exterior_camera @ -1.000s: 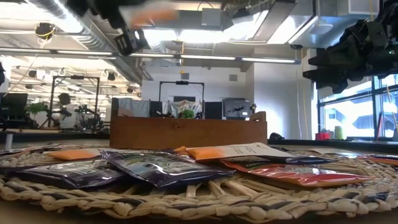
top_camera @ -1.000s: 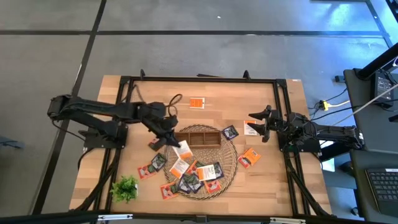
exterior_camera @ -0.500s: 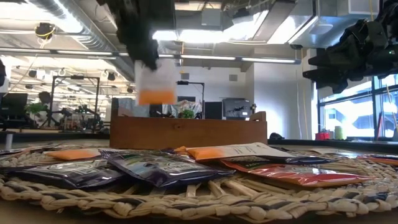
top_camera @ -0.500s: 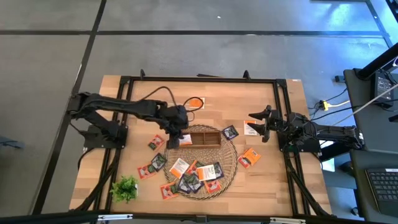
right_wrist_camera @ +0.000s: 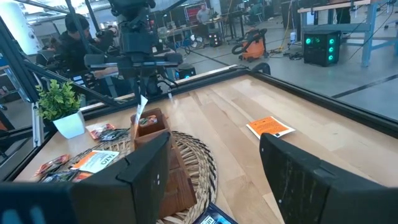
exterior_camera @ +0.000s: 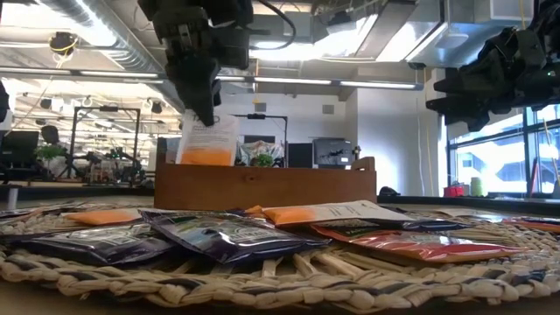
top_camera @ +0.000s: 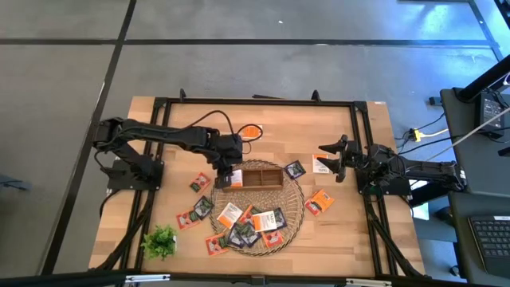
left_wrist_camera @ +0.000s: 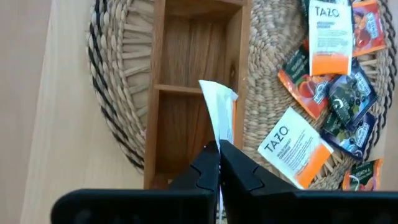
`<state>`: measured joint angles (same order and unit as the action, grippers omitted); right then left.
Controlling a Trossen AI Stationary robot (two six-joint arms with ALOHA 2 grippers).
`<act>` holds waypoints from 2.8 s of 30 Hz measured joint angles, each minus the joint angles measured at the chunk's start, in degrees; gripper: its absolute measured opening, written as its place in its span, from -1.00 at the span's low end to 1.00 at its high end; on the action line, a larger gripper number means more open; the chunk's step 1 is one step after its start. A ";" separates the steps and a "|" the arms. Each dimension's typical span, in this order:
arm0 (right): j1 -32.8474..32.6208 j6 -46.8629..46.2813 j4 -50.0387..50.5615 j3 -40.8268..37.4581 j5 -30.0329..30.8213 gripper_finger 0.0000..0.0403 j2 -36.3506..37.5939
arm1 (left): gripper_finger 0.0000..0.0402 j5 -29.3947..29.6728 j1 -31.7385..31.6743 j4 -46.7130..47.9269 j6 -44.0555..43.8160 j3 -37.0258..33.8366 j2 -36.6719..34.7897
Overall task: Pick & Place Tea
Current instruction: Put the white tea bag into the left slot of the wooden organizer
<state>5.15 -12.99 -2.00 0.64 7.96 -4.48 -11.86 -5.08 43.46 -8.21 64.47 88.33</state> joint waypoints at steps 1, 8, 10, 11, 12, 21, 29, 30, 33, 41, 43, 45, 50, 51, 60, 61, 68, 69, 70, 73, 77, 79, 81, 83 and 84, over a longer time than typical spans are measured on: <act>-0.02 0.00 0.00 -0.01 0.01 0.22 0.00 | -0.99 0.02 0.02 0.60 0.00 0.00 0.00; 0.00 0.04 0.00 -0.01 0.01 0.22 0.01 | -0.99 0.20 0.02 1.17 -0.05 0.00 0.00; 0.00 0.02 0.00 -0.01 0.01 0.22 0.00 | -0.99 0.30 0.03 0.64 -0.62 0.00 0.00; 0.00 0.02 0.00 -0.02 0.01 0.22 0.01 | -0.99 0.45 0.04 0.19 -1.18 0.00 0.00; -0.02 0.02 0.00 -0.02 -0.01 0.22 -0.01 | -0.99 0.62 0.04 -0.15 -1.55 0.00 0.00; 0.00 0.02 0.02 0.00 0.01 0.22 0.01 | -0.99 4.97 0.99 -0.06 -2.09 -0.29 0.00; 0.00 0.07 0.02 0.00 0.01 0.22 0.01 | -0.92 7.08 1.99 0.08 -3.04 -0.33 -0.01; -0.01 0.07 0.02 -0.01 0.00 0.22 0.00 | -0.90 7.03 2.01 0.07 -3.05 -0.33 -0.01; 0.00 0.09 0.02 -0.02 0.01 0.22 -0.01 | -0.81 6.99 2.01 0.07 -3.04 -0.33 0.00; -0.01 0.04 0.02 -0.01 -0.01 0.22 -0.01 | -0.55 8.22 1.97 0.09 -1.80 -0.33 0.00; -0.02 0.04 0.02 0.00 -0.01 0.22 -0.01 | -0.50 10.10 1.83 0.14 -1.24 -0.33 -0.02; 0.00 0.04 0.02 0.00 -0.01 0.22 -0.01 | -0.47 11.37 1.52 0.34 -1.09 -0.33 -0.02; 0.00 0.02 0.02 -0.01 -0.01 0.22 0.01 | -0.43 12.65 0.07 2.79 -0.64 0.16 -0.22; 0.00 0.02 0.02 0.00 -0.01 0.22 -0.01 | -0.43 12.74 -0.23 3.86 -0.54 0.49 -0.70; -0.01 -0.28 0.02 -0.01 -0.01 0.22 -0.01 | -0.46 15.05 0.89 -13.95 2.05 -4.51 -10.37; -0.01 -0.27 0.02 -0.01 -0.01 0.22 0.00 | -0.45 14.34 1.34 -18.81 2.86 -6.78 -11.33; 0.00 -0.33 -0.38 -0.02 -0.01 0.22 -0.01 | -0.44 12.31 4.35 -52.12 2.29 -22.43 -14.62; 0.00 -0.69 -0.74 -0.02 -0.01 0.22 -0.01 | -0.44 12.31 4.80 -56.88 1.92 -24.13 -14.62; -0.01 -1.60 -1.23 -0.01 -0.01 0.22 -0.01 | -0.44 12.26 5.28 -61.39 1.66 -25.63 -14.62; 0.00 -3.49 -1.96 -0.02 -0.02 0.22 0.01 | -0.46 12.26 6.47 -70.13 1.51 -28.39 -14.27; -0.02 -3.56 -1.92 -0.01 -0.01 0.22 0.00 | -0.45 12.24 7.01 -71.97 1.51 -28.81 -14.23; 0.00 -3.55 -1.92 -0.02 -0.01 0.22 -0.01 | -0.44 12.25 6.99 -71.67 1.86 -28.81 -14.23; -0.01 -3.50 -1.92 -0.01 -0.01 0.22 0.00 | -0.44 12.26 6.98 -71.49 2.92 -28.81 -14.23; -0.01 -3.50 -1.92 -0.02 -0.01 0.22 -0.01 | -0.44 12.37 6.85 -70.29 3.96 -28.81 -14.23; -0.02 -3.50 -1.92 -0.02 -0.01 0.22 0.00 | -0.44 12.37 6.77 -69.60 4.32 -28.81 -14.23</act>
<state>5.13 -16.49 -3.92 0.62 7.94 -4.49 0.51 1.69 -26.14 -3.88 35.66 74.11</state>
